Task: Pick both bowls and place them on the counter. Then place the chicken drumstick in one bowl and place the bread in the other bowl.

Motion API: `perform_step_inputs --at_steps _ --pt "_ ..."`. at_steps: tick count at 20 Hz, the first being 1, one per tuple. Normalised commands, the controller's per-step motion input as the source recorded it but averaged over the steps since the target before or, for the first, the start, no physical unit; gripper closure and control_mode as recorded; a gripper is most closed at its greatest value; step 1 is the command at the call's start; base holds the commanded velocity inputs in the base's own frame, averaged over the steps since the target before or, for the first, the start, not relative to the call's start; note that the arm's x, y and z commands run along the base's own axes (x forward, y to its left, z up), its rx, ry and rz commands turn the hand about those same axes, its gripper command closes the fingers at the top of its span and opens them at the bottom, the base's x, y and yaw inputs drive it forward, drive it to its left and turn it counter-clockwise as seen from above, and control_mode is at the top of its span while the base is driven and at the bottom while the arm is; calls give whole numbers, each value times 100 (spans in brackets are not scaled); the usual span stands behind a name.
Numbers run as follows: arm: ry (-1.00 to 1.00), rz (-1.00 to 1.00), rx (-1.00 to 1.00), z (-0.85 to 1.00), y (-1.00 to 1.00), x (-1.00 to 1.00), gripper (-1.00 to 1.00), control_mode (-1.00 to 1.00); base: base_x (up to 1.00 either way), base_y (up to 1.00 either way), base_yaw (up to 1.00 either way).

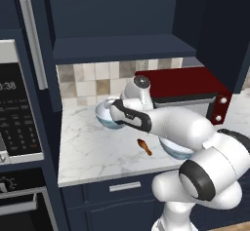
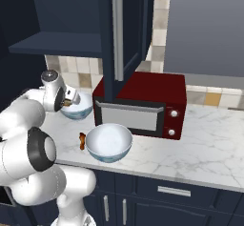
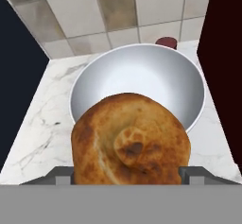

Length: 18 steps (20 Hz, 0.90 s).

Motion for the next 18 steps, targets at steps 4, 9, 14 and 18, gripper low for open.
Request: perform_step_inputs --at_steps 4,9,14,18 --pt "10 0 -1 -20 0 12 100 -100 0 0 0" --pt "10 0 -3 -22 1 11 100 -100 0 0 0" --pt "10 0 -3 -23 3 8 100 -100 0 0 0" --pt "8 1 -3 -17 2 8 100 -100 0 0 0"
